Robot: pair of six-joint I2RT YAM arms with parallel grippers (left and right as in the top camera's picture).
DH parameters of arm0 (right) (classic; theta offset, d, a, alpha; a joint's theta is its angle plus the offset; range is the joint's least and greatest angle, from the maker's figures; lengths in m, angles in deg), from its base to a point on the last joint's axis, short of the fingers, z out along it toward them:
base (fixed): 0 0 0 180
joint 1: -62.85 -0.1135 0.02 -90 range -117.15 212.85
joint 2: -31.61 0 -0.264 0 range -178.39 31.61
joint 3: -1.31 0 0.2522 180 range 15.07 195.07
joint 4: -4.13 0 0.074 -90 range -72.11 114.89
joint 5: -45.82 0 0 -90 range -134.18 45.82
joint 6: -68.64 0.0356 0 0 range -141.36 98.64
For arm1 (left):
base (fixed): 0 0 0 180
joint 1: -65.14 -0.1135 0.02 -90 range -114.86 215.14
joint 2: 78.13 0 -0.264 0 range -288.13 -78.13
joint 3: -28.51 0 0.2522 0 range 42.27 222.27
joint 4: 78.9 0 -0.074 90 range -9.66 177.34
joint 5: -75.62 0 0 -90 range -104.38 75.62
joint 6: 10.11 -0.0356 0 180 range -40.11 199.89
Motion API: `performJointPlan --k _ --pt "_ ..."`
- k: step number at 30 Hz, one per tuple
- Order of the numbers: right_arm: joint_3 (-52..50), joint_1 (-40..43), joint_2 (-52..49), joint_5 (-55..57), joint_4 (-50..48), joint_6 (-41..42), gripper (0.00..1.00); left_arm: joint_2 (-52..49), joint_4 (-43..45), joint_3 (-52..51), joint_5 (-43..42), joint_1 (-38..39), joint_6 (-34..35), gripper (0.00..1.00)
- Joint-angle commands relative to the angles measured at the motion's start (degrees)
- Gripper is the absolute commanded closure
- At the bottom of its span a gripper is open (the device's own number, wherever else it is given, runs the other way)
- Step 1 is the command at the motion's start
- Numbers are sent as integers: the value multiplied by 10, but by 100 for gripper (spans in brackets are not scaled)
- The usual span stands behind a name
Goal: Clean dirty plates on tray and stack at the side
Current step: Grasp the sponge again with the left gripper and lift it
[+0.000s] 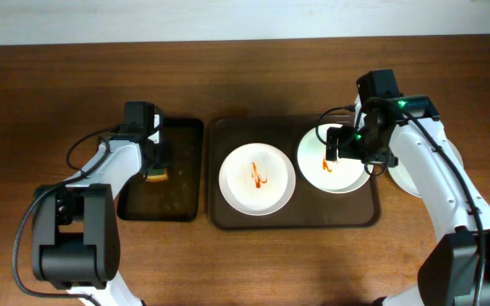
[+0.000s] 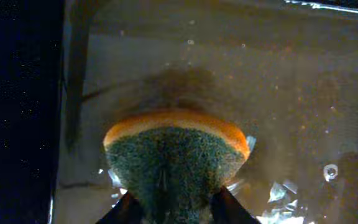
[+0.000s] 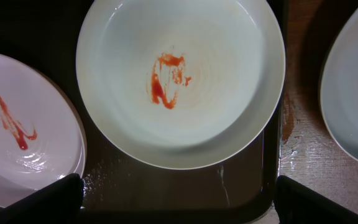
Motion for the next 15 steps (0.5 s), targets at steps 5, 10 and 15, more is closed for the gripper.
performJointPlan --k 5,10,15 --pt "2 3 2 5 0 -5 2 10 -111 30 -7 2 -5 38" --pt "2 3 2 5 0 -5 2 10 -132 32 -7 2 -5 81" --pt "2 3 2 5 0 -5 2 10 -183 118 -7 2 -5 38"
